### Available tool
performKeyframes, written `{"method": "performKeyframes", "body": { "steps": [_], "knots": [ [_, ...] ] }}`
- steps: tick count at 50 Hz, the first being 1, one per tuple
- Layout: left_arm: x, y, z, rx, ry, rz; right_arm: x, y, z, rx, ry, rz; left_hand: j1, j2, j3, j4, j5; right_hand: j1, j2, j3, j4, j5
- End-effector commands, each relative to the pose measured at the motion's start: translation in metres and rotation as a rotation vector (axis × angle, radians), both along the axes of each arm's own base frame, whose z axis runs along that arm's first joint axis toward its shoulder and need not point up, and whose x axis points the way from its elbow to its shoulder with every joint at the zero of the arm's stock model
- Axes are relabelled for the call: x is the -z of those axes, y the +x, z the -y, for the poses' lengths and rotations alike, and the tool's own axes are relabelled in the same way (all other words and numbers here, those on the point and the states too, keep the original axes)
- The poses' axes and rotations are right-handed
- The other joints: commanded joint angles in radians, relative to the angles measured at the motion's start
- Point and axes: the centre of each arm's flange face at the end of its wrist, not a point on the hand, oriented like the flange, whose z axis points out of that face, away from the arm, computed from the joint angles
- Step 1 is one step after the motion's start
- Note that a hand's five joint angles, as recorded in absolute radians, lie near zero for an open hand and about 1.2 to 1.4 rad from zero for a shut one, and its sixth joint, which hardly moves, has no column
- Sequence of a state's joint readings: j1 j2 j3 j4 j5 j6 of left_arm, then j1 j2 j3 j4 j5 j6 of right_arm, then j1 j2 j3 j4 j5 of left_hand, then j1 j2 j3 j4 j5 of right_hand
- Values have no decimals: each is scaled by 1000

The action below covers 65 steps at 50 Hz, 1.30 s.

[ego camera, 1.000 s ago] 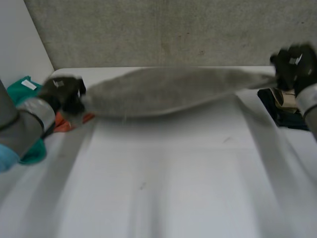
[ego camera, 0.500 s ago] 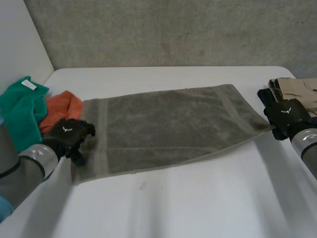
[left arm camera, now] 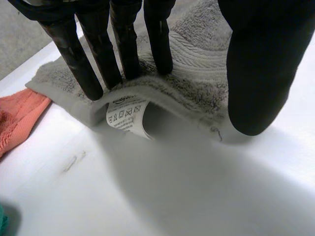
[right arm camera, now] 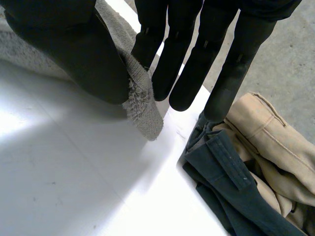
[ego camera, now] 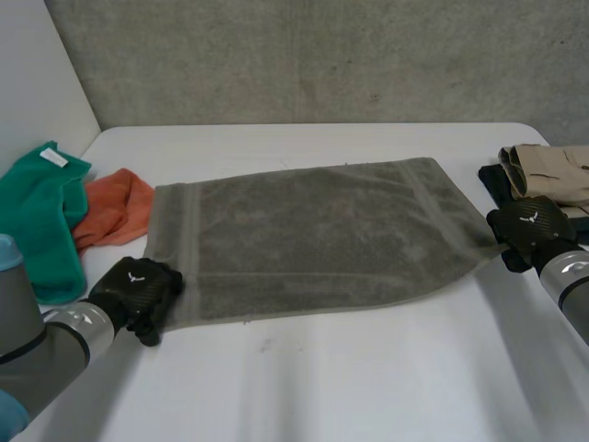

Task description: Fold the laundry.

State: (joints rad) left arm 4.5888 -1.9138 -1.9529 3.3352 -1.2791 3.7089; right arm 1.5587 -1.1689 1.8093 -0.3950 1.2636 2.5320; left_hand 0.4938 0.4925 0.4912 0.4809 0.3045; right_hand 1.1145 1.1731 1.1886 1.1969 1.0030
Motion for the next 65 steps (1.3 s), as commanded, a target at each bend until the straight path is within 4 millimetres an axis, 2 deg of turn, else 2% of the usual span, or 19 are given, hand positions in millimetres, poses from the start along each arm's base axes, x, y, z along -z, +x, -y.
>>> {"method": "performKeyframes", "body": {
  "steps": [1,8,21,35,40,41,42,44,48,52,54,56,57,61,63,65],
  "knots": [
    [5,0,11,11,-16,38,1,-3,0,3,4,-1,51,53,54,64,66,282,223,208,199,219],
    [6,-3,27,32,-56,68,3,-3,-1,-2,9,-7,119,120,121,132,134,282,223,208,199,219],
    [5,-8,43,49,-116,115,4,-4,0,0,11,-12,263,264,265,276,277,282,223,208,199,219],
    [4,-18,59,70,-146,110,7,-4,-1,-2,16,-19,307,308,309,320,322,282,223,208,199,219],
    [1,-21,63,72,-160,108,5,-5,0,1,11,-19,597,598,599,610,611,282,223,208,199,219],
    [-2,-22,63,74,-167,106,5,-5,1,1,8,-19,783,785,786,796,798,282,223,208,199,219],
    [-5,-23,63,75,-175,104,4,-5,1,1,7,-19,867,868,869,880,881,282,223,208,199,219],
    [-10,-25,61,73,-189,101,4,-5,1,1,7,-19,902,904,905,915,917,282,223,208,199,219],
    [-25,-25,52,44,-204,88,0,-5,0,1,5,-19,902,904,905,915,917,282,223,208,199,219],
    [-34,-19,29,23,-144,67,-12,-4,-7,-8,8,-38,902,904,905,915,917,282,223,208,199,219],
    [-36,-15,9,21,-80,64,-19,-4,-17,-33,41,-101,902,904,905,915,917,282,223,208,199,219],
    [-36,-11,-5,19,-27,65,-20,-10,-28,-45,100,-175,902,904,905,915,917,282,223,208,199,219],
    [-38,-6,-18,17,23,75,-17,-18,-40,-60,188,-264,902,904,905,915,917,282,223,208,199,219],
    [-40,8,-44,8,155,123,-16,-37,-72,-145,440,-465,902,904,905,915,917,282,223,208,199,219],
    [-40,12,-51,10,205,143,-20,-42,-75,-159,469,-488,902,904,905,915,917,282,223,208,199,219],
    [-42,14,-55,21,254,158,-24,-36,-68,-156,419,-470,902,904,905,915,917,282,223,208,199,219]
  ]
}}
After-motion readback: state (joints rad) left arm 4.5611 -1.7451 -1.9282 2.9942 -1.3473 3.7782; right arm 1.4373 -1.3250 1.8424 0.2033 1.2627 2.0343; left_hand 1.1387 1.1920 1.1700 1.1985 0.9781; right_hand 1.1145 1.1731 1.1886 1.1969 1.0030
